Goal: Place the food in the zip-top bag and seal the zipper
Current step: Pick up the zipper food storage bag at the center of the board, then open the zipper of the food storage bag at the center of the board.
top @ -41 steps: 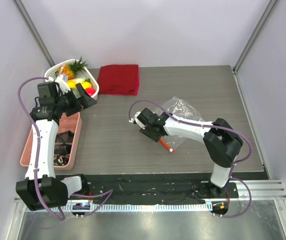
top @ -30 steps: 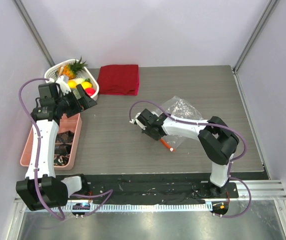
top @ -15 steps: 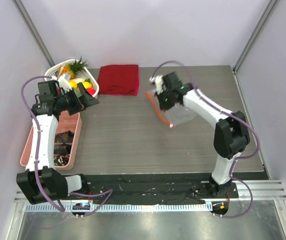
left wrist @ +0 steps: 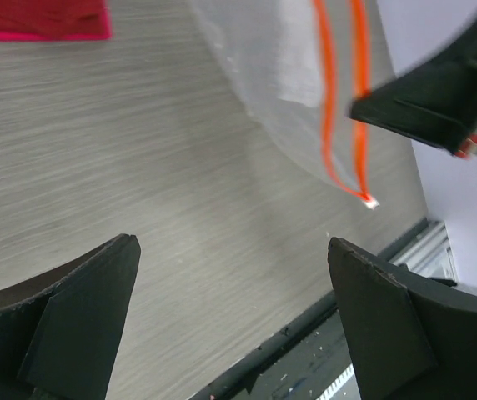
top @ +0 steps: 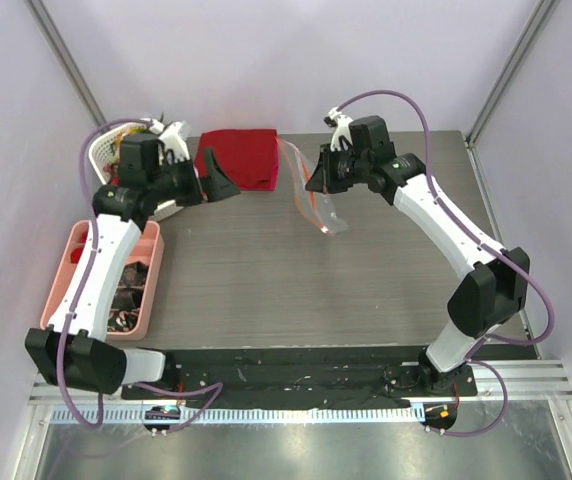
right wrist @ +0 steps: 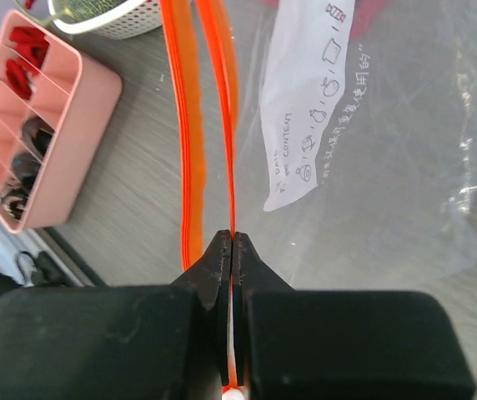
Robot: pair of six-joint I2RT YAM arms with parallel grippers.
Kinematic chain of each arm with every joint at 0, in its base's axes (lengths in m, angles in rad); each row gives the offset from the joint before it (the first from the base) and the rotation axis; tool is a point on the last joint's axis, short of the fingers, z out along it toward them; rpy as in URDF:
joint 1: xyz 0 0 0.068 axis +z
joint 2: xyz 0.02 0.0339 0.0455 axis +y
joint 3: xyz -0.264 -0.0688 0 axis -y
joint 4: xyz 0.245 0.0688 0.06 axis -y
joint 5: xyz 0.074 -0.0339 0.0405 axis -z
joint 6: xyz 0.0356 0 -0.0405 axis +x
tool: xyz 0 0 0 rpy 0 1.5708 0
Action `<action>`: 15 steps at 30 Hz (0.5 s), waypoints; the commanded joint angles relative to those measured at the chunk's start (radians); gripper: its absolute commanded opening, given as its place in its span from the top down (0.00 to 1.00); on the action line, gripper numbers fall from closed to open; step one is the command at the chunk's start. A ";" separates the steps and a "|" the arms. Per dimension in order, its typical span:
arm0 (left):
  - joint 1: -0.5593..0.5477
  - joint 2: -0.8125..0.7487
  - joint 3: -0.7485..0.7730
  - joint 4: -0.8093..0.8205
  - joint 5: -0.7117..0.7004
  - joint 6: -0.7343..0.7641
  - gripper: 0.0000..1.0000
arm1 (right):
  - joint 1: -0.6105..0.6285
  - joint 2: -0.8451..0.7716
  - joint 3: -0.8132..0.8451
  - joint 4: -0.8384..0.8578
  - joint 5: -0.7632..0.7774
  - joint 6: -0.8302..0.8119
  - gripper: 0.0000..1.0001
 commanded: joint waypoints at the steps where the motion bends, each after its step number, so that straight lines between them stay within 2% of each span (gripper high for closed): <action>1: -0.107 -0.026 -0.050 0.117 -0.071 -0.080 0.00 | 0.009 -0.048 -0.043 0.148 -0.059 0.227 0.99; 6: -0.268 0.024 -0.018 0.139 -0.155 -0.117 0.09 | 0.068 -0.077 -0.086 0.165 -0.043 0.220 0.99; 10: -0.317 0.072 0.003 0.151 -0.218 -0.133 0.19 | 0.082 -0.074 -0.092 0.173 -0.034 0.228 0.99; 15: -0.328 0.153 0.020 0.160 -0.246 -0.139 0.26 | 0.084 -0.075 -0.084 0.184 -0.063 0.254 0.99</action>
